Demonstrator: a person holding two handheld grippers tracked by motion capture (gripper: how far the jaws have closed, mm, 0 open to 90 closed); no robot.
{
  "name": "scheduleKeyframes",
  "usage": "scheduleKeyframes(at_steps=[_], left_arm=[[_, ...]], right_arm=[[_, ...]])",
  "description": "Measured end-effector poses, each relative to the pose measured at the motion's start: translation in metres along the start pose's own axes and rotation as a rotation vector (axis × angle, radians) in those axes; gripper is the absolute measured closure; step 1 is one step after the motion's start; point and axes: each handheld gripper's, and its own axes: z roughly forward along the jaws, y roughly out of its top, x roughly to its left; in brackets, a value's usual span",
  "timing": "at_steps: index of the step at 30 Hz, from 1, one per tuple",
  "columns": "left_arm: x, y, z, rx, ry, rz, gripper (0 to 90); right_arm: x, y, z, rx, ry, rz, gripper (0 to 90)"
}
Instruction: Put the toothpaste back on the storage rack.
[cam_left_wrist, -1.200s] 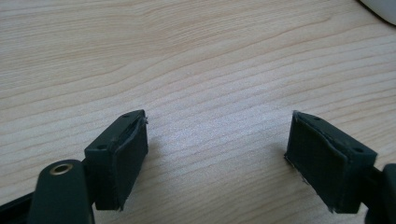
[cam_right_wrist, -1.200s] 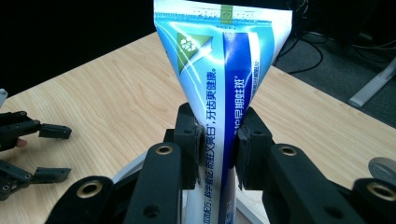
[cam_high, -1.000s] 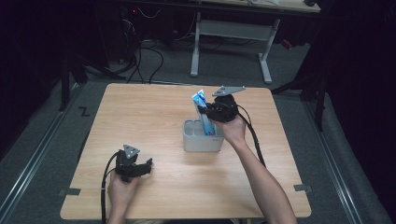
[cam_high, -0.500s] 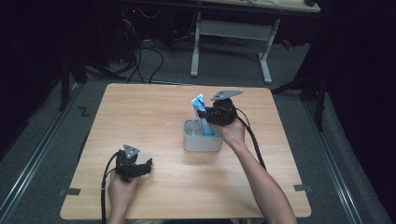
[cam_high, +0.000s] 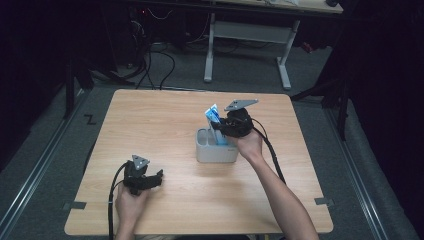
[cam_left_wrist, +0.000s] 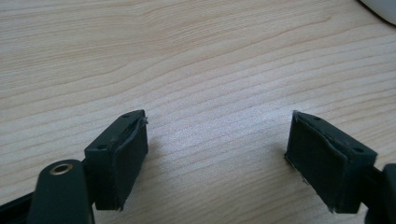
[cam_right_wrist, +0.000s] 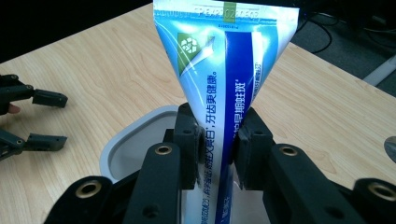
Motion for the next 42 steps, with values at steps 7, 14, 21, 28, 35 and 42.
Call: scheduleKeyframes(at_steps=[7,14,21,28,35,42], left_arm=[[0.0,0.0,0.0,0.0,0.0,0.0,20.9],[0.0,0.0,0.0,0.0,0.0,0.0,20.9],[0.0,0.0,0.0,0.0,0.0,0.0,20.9],[0.0,0.0,0.0,0.001,-0.001,0.0,20.9],[0.0,0.0,0.0,0.001,-0.001,0.0,20.8],[0.0,0.0,0.0,0.001,-0.001,0.0,20.8]], right_arm=[[0.002,-0.002,0.001,0.015,0.0,-0.006,73.1],[0.001,-0.006,0.002,0.017,0.005,-0.002,73.0],[0.0,-0.012,0.003,0.024,0.005,0.01,72.7],[0.002,-0.012,0.003,0.024,0.004,0.002,72.0],[0.005,-0.012,0.005,0.022,0.01,-0.007,70.8],[0.004,-0.012,0.003,0.026,0.018,-0.002,64.9]])
